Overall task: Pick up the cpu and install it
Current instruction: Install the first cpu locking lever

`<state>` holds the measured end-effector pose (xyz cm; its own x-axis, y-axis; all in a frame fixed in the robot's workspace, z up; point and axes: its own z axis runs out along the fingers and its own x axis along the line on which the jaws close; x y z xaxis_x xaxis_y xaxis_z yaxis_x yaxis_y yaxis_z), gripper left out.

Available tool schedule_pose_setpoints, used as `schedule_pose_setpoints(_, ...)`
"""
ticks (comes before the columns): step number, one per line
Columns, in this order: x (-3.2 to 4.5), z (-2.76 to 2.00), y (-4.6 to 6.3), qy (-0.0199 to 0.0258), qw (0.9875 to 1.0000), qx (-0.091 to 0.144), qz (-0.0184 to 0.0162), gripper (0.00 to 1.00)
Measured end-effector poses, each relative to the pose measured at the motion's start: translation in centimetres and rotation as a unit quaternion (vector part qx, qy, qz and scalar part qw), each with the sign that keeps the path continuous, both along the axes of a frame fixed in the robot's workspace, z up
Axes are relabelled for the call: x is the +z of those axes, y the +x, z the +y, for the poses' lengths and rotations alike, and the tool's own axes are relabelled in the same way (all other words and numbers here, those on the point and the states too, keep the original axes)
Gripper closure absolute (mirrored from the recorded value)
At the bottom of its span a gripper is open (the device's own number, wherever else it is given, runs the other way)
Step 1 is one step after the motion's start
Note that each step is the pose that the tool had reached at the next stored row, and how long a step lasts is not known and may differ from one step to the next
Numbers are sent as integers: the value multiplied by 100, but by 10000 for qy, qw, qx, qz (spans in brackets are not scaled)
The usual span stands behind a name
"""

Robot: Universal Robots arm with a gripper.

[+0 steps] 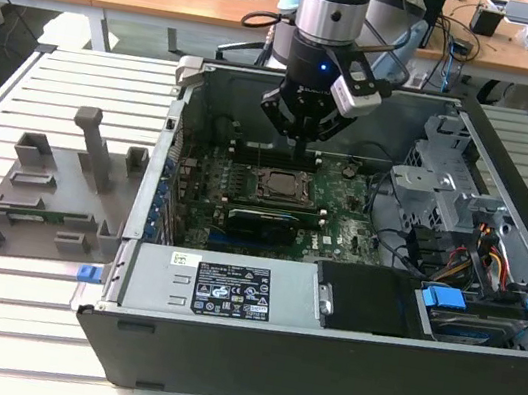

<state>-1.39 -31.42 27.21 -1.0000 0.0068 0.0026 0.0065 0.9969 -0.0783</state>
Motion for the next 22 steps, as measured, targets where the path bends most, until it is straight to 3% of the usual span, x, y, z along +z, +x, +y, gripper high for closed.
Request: schedule_pose_setpoints(22,0,0,-191,0,10000,-1,0,89)
